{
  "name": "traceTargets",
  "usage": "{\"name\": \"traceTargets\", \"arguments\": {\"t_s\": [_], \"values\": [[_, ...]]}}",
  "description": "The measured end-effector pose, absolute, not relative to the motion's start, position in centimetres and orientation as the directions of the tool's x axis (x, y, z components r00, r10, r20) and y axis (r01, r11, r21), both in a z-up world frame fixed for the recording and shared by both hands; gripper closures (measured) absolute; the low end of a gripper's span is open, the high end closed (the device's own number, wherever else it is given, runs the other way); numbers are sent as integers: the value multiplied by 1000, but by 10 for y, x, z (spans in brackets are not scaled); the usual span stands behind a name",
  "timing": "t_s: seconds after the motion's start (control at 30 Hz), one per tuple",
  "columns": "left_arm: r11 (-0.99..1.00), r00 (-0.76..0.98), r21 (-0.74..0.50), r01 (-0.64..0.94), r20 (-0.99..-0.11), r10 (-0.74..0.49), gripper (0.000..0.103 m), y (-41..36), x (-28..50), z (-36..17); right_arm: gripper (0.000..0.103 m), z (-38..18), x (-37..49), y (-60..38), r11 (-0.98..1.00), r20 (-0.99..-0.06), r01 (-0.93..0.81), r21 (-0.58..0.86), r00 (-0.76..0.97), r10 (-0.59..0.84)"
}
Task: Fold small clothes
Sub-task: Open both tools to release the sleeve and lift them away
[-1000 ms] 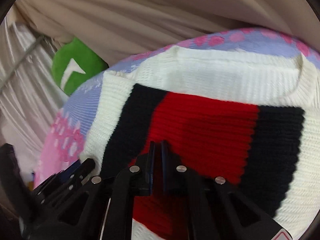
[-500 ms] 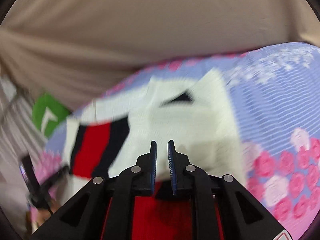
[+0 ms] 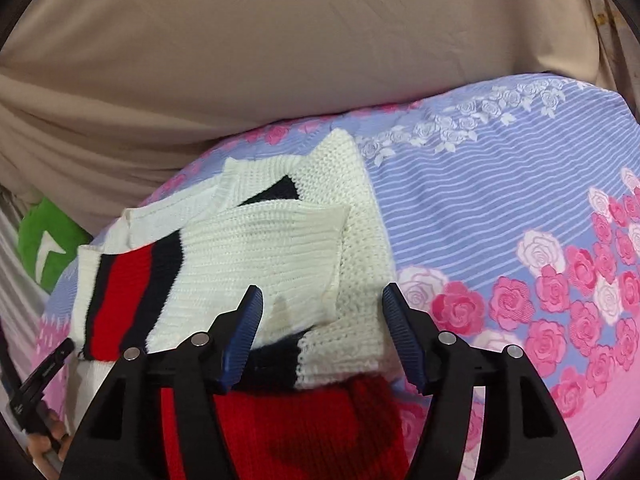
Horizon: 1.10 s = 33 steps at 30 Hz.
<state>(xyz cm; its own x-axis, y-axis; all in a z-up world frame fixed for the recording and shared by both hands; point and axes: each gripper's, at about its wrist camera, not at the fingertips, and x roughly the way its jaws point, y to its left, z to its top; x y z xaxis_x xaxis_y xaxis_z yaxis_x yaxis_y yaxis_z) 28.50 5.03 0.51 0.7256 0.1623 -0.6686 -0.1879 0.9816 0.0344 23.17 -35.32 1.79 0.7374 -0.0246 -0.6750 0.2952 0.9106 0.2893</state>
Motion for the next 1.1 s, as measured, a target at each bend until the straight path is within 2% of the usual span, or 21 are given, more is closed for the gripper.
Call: {"name": "traceTargets", "arguments": {"t_s": [0.03,0.07,0.1,0.13,0.27,0.3,0.4,0.57,0.6,0.63,0.8,0.97,1.1], "values": [[982,726,34,-184,-669,159,48,49,286,6,40,16,238,-351,916,-686,295,270,727,-32],[982,724,34,-185,-671,159,48,49,287,7,48,14,242,-349,925,-693,286,248,720,-37],[982,723,38,-185,-672,162,48,48,289,7,77,17,246,-343,938,-694,258,233,720,-25],[982,722,45,-185,-672,167,48,48,291,7,89,20,241,-342,941,-690,234,243,724,-2],[976,701,86,-202,-683,205,46,51,302,-2,90,48,220,-347,936,-578,195,292,816,10],[977,683,78,-198,-704,194,46,55,307,-8,90,45,222,-350,936,-586,207,286,810,0],[980,671,34,-198,-724,161,44,63,311,-10,93,3,244,-365,933,-708,271,237,706,-25],[981,678,31,-192,-718,156,44,65,306,-9,93,35,220,-365,922,-611,235,309,791,3],[981,678,19,-191,-720,146,44,67,305,-9,86,40,216,-365,921,-601,247,301,799,-18],[982,681,7,-190,-720,137,44,68,303,-8,85,45,212,-364,919,-595,252,302,804,-25],[978,726,-39,-205,-677,125,44,76,285,-1,85,57,219,-313,935,-583,58,349,795,168],[962,779,-24,-271,-593,205,45,80,271,12,84,40,263,-204,932,-633,-148,330,698,335],[966,710,15,-258,-675,200,44,82,291,-7,83,11,301,-133,925,-701,-232,301,604,379]]}}
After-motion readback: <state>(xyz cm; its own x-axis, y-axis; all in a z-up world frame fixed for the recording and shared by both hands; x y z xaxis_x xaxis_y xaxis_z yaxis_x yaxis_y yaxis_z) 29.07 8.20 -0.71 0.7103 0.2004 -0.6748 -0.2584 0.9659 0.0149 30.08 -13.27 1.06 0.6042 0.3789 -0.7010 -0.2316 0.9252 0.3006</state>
